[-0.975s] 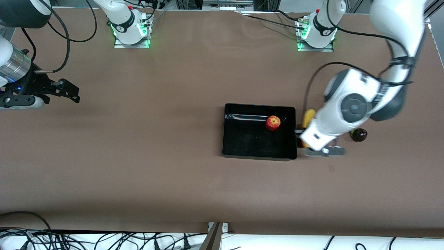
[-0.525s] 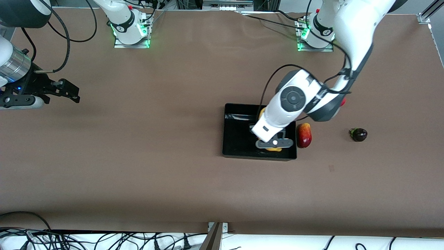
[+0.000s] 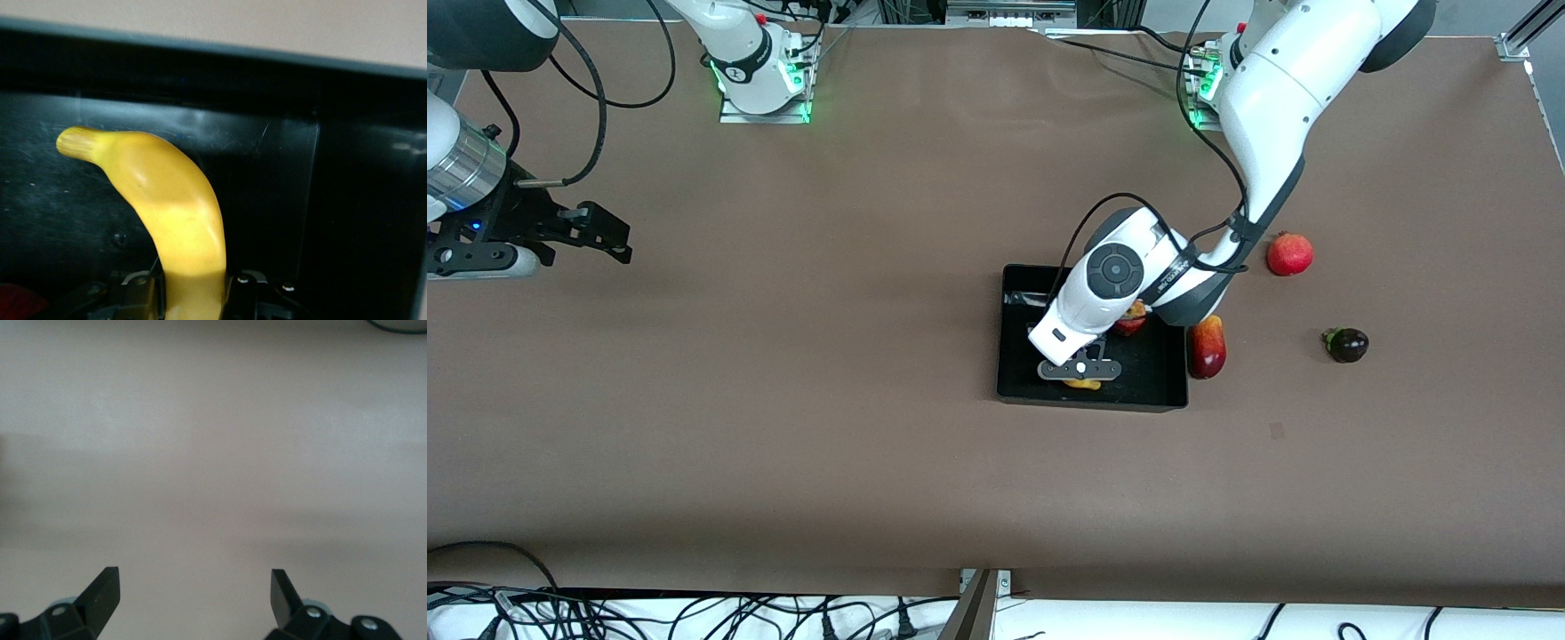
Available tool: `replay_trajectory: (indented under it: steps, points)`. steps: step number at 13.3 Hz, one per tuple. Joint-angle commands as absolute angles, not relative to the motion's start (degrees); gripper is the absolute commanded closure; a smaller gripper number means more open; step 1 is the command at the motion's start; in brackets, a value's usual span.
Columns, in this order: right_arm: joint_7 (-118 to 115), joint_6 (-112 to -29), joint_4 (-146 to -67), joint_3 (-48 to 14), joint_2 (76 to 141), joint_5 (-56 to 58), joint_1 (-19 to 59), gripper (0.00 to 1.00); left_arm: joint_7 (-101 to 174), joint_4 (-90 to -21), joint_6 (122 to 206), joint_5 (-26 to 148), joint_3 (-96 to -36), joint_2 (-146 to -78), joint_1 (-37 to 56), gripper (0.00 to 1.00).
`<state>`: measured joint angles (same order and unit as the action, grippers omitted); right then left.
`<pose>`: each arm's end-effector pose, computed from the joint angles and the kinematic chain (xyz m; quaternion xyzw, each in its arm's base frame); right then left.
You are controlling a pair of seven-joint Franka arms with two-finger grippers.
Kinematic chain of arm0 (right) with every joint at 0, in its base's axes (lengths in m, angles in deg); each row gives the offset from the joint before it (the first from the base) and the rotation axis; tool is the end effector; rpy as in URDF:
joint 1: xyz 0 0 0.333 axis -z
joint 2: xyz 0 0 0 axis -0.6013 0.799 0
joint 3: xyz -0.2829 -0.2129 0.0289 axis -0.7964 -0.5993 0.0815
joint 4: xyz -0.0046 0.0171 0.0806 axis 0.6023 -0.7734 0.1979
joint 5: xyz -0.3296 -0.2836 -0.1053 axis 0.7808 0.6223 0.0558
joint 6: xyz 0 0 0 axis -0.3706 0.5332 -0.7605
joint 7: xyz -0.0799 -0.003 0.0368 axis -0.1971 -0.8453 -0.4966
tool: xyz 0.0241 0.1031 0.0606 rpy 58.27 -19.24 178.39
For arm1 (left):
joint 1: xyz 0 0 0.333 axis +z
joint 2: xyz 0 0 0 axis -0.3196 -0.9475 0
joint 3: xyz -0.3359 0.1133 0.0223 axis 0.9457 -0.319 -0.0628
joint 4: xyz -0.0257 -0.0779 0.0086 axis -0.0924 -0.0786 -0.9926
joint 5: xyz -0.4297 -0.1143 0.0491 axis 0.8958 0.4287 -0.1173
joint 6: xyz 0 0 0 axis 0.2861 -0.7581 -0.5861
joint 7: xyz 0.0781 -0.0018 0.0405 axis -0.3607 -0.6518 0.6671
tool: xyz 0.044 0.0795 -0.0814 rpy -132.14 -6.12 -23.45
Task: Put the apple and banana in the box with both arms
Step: 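Open the left gripper to release the banana and withdraw it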
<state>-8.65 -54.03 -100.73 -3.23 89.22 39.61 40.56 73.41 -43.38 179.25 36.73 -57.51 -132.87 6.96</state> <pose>0.6438 0.0467 0.5955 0.9995 0.0231 0.0216 0.0062 0.6533 -0.4313 0.1960 0.9972 0.0267 -0.0178 0.0669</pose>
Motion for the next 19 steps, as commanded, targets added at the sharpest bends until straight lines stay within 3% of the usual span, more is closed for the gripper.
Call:
replay_trajectory:
  steps: [1, 3, 5, 12, 16, 19]
  points:
    - [-9.0, -55.2, -100.0, -2.8, 89.5, 39.7, 40.7, 0.00, 73.7, -41.6, 178.5, 36.7, -58.2, -132.8, 6.9, 0.00]
    - [-9.0, -55.3, -100.0, -2.8, 89.5, 39.6, 40.7, 0.00, 74.1, -41.6, 176.4, 36.8, -58.1, -130.5, 7.6, 0.00]
    - [-9.0, -55.4, -100.0, -2.8, 89.5, 39.6, 40.7, 0.00, 73.1, -40.7, 165.3, 36.6, -58.2, -124.3, 10.0, 0.00]
    - [-8.6, -55.1, -100.0, -2.8, 89.5, 39.6, 40.6, 0.00, 49.0, -37.1, 142.9, 39.5, -58.4, -108.0, 24.5, 0.00]
    - [-8.2, -55.3, -100.0, -2.9, 89.5, 39.7, 40.6, 0.00, 41.3, -42.0, 139.1, 52.7, -71.8, -96.1, 22.2, 0.00]
    - [-8.1, -55.4, -100.0, -2.9, 89.5, 39.7, 40.6, 0.00, 35.9, -46.6, 139.5, 52.8, -79.2, -89.2, 19.6, 0.00]
